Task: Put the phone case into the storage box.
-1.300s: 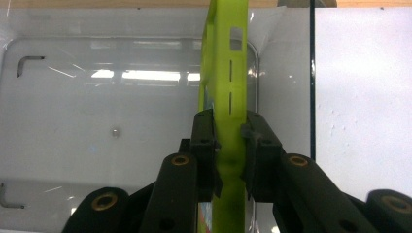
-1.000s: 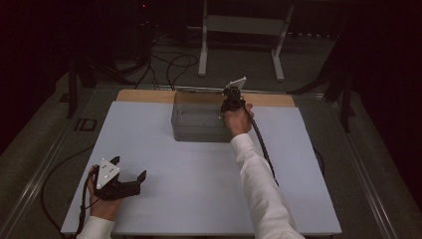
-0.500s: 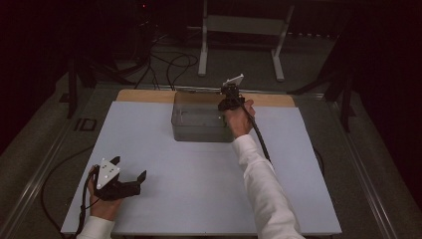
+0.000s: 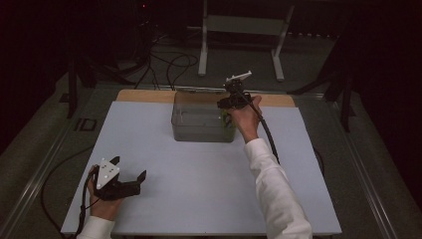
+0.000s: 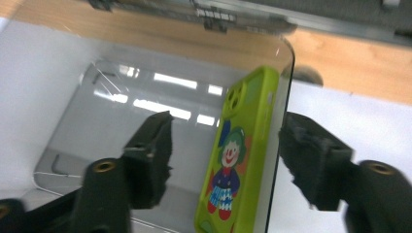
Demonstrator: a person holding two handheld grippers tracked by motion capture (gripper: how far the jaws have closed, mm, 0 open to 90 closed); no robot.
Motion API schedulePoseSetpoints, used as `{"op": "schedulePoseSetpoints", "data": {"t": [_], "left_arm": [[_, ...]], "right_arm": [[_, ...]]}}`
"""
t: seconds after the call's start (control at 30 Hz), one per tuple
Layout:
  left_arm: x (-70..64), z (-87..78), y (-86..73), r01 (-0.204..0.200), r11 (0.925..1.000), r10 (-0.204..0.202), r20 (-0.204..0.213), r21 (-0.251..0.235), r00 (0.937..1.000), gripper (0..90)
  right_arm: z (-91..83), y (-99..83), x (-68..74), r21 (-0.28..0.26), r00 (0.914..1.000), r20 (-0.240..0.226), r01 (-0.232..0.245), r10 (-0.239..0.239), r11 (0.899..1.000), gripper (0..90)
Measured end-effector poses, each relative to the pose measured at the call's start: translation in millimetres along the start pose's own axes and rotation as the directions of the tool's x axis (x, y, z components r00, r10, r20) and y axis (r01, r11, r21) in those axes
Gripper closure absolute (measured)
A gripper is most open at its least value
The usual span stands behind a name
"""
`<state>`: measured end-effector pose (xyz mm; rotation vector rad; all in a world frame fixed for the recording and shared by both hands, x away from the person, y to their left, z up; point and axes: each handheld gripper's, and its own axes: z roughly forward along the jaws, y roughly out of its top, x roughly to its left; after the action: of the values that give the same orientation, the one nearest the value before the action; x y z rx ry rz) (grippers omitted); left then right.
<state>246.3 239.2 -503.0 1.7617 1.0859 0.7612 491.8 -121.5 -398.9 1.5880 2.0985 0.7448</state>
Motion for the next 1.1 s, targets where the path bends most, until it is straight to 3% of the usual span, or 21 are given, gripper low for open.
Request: {"op": "schedulePoseSetpoints", "data": {"t": [0.17, 0.2, 0.33, 0.4, 0.57, 0.6, 0.9, 0.97, 1.1], "left_arm": [[0.6, -0.5, -0.1, 0.003, 1.0000, -0.003, -0.001, -0.001, 1.0000, 0.0], [0.6, -0.5, -0.2, 0.003, 1.0000, -0.003, -0.001, -0.002, 1.0000, 0.0], [0.1, 0.2, -0.6, 0.004, 1.0000, -0.004, 0.000, -0.001, 1.0000, 0.0], [0.0, 0.1, -0.6, 0.003, 1.0000, -0.003, 0.002, -0.003, 1.0000, 0.0], [0.2, 0.0, -0.8, 0.006, 1.0000, -0.006, 0.002, -0.003, 1.0000, 0.0], [0.8, -0.6, -0.9, 0.006, 1.0000, -0.006, 0.002, -0.005, 1.0000, 0.0], [-0.2, -0.4, -1.3, 0.012, 0.9999, -0.012, 0.005, -0.009, 0.9999, 0.0], [0.0, -0.8, -1.3, 0.012, 0.9999, -0.012, 0.005, -0.010, 0.9999, 0.0], [0.1, -1.0, -1.4, 0.014, 0.9998, -0.014, 0.005, -0.011, 0.9999, 0.0]], "right_arm": [[-14.2, -3.6, 2.0, -0.066, 0.9993, -0.003, 0.037, -0.037, 0.997, 21.9], [-21.9, -9.0, 2.7, -0.134, 0.9974, -0.022, 0.065, -0.068, 0.989, 19.9], [-33.8, -16.6, 4.1, -0.166, 0.9929, -0.050, 0.098, -0.108, 0.981, 15.5], [-39.5, -24.1, 3.6, -0.216, 0.9898, -0.064, 0.111, -0.127, 0.970, 14.8], [-45.7, -35.8, 2.0, -0.236, 0.9872, -0.075, 0.119, -0.141, 0.964, 14.1], [-51.0, -47.7, -0.1, -0.262, 0.9859, -0.082, 0.120, -0.146, 0.958, 13.3], [-62.2, -86.3, -4.7, -0.325, 0.9772, -0.067, 0.170, -0.202, 0.930, 11.9], [-65.3, -95.9, -6.0, -0.366, 0.9762, -0.075, 0.163, -0.203, 0.916, 12.0], [-68.8, -114.1, -9.9, -0.390, 0.9748, -0.077, 0.164, -0.209, 0.906, 11.9]]}}
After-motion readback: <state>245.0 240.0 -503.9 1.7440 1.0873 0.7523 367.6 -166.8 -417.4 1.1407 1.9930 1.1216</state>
